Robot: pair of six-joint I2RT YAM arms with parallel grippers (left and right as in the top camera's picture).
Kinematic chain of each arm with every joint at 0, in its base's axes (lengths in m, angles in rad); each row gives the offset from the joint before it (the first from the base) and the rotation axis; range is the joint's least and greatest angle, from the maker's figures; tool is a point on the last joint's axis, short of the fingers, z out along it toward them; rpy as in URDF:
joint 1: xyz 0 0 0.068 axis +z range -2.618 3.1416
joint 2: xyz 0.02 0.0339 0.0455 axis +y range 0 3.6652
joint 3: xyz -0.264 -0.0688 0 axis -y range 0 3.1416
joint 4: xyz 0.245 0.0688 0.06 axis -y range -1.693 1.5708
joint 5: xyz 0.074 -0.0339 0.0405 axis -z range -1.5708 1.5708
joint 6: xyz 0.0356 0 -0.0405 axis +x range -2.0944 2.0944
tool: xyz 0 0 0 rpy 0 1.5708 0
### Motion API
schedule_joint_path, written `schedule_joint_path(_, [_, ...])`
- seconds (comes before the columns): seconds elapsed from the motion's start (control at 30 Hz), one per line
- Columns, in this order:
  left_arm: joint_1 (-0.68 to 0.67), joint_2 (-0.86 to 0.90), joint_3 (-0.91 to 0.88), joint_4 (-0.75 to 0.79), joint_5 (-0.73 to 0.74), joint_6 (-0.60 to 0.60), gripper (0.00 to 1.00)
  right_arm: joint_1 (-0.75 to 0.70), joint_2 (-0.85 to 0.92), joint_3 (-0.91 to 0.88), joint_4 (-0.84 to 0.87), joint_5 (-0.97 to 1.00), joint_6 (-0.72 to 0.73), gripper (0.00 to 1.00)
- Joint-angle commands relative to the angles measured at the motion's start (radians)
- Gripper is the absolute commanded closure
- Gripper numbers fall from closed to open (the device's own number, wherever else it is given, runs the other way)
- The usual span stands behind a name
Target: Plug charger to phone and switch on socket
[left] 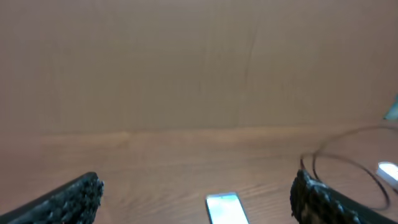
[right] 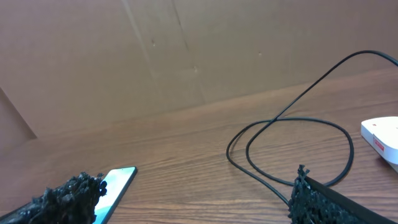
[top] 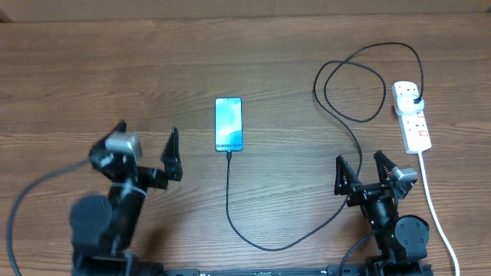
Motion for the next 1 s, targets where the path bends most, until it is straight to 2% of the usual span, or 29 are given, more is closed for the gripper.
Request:
schedule_joint_path(0.0, [0.003, -0.129, -0.167, 0.101, -0.011, 0.049, 0.01, 0.006, -0.009, -0.01, 0.004, 0.007, 0.0, 0.0])
schedule_joint_path(0.3, [0.016, -0.349, -0.481, 0.299, -0.033, 0.077, 0.0, 0.006, -0.009, -0.01, 0.004, 0.007, 0.0, 0.0])
schedule_joint_path(0.47, [0.021, -0.422, -0.578, 0.349, -0.033, 0.124, 0.0, 0.006, -0.009, -0.01, 0.004, 0.007, 0.0, 0.0])
schedule_joint_path(0.7, [0.023, -0.462, -0.58, 0.229, -0.037, 0.179, 0.0, 0.006, -0.009, -0.01, 0.004, 0.007, 0.0, 0.0])
schedule_joint_path(0.87, [0.022, -0.462, -0.58, 0.086, -0.037, 0.177, 0.0, 0.006, -0.009, -0.01, 0.004, 0.007, 0.0, 0.0])
schedule_joint_path(0.97, [0.022, -0.462, -0.58, 0.093, -0.036, 0.174, 0.0, 0.006, -0.009, -0.01, 0.004, 0.007, 0.0, 0.0])
